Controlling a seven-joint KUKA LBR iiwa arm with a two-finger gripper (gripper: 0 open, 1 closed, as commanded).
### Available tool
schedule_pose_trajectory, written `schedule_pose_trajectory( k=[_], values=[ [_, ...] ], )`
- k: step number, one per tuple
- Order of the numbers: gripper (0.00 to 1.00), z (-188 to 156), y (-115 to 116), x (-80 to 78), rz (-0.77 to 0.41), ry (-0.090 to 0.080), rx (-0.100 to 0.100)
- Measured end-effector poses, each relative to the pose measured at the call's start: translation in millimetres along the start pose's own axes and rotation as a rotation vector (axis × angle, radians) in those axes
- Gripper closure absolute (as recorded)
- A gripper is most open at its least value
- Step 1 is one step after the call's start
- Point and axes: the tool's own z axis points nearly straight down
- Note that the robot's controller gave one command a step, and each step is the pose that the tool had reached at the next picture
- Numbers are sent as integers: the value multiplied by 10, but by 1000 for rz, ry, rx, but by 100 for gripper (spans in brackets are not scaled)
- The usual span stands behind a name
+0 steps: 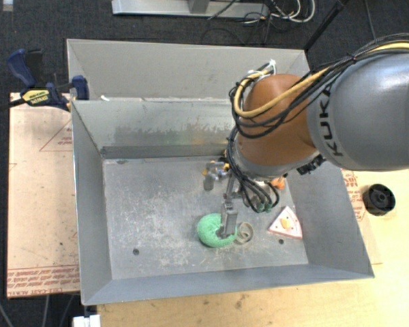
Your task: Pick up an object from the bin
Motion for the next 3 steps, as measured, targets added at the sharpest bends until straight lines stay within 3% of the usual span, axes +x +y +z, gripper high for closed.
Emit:
schedule_pose_trajectory(
  k=[1,2,3],
  values=[
    [0,-25,-378,-56,36,-1,3],
    [0,345,-328,207,-51,-4,1],
    [0,764,-338,79,-64,-2,0]
  ],
)
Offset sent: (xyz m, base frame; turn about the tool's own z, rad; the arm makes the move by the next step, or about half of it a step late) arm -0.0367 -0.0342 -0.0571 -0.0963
